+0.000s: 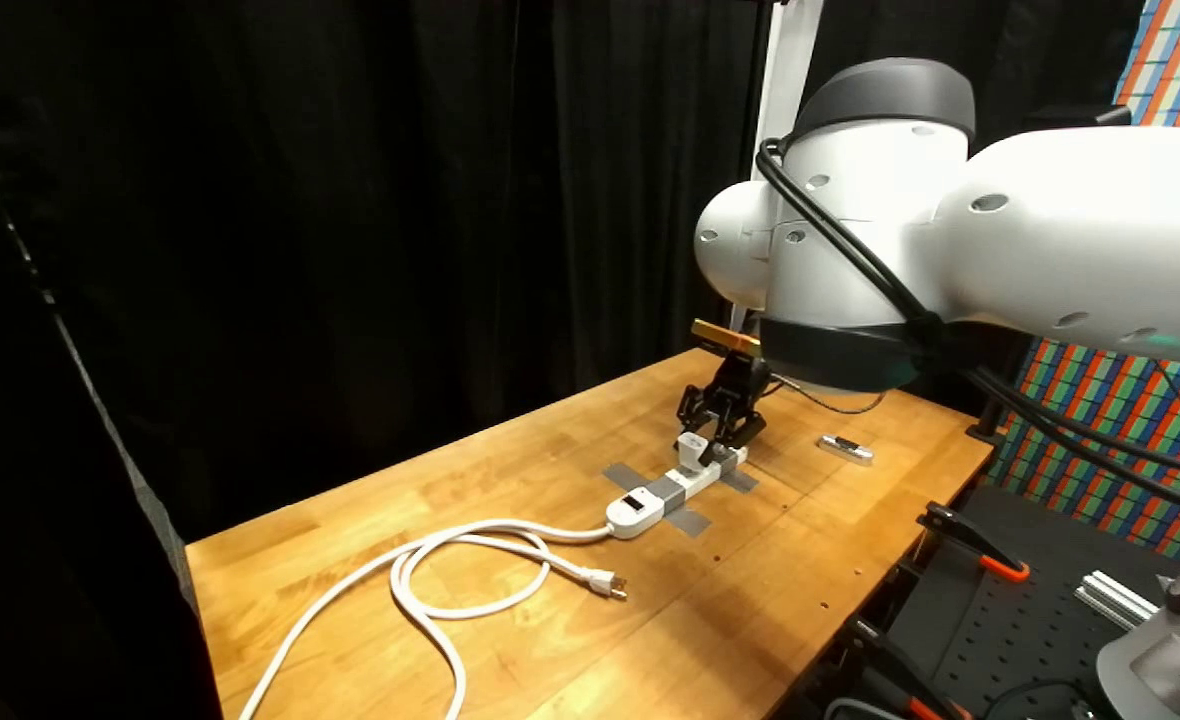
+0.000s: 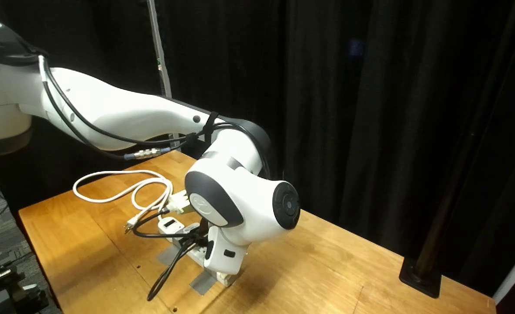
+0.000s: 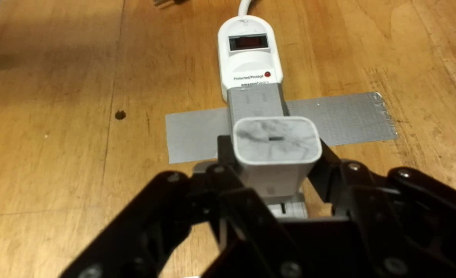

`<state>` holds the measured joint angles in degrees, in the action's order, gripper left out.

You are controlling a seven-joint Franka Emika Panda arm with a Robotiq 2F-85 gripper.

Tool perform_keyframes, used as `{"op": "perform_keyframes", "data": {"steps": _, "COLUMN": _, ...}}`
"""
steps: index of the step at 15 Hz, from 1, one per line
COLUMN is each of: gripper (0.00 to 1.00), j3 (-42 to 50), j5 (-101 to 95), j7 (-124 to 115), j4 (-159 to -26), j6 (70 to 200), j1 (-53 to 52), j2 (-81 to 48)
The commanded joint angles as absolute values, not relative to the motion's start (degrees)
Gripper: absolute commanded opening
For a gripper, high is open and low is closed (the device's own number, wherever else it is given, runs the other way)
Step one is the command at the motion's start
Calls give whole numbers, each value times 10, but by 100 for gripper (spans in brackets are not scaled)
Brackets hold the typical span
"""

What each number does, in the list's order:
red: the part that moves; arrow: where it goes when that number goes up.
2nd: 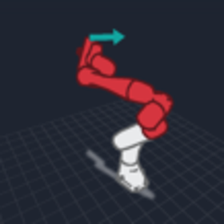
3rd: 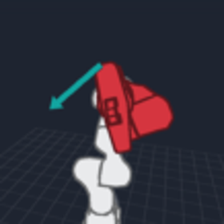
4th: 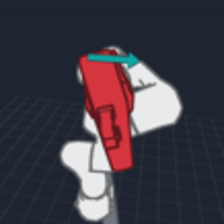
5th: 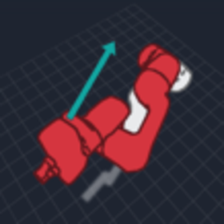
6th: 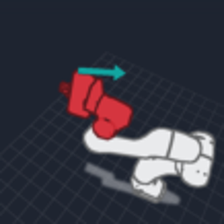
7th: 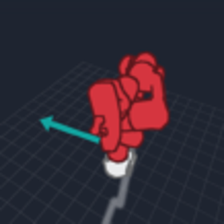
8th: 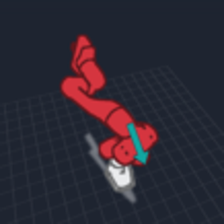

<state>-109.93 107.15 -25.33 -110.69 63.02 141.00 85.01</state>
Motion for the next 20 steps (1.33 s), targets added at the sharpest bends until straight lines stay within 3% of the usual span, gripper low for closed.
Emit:
{"op": "perform_keyframes", "data": {"steps": 1, "gripper": 23, "j3": -1093, "j5": 1092, "j7": -249, "j4": -1106, "j6": 628, "j1": 1410, "j2": 850}}
{"op": "perform_keyframes", "data": {"steps": 20, "gripper": 23, "j3": -1092, "j5": 1080, "j7": -251, "j4": -1112, "j6": 664, "j1": 1410, "j2": 845}}
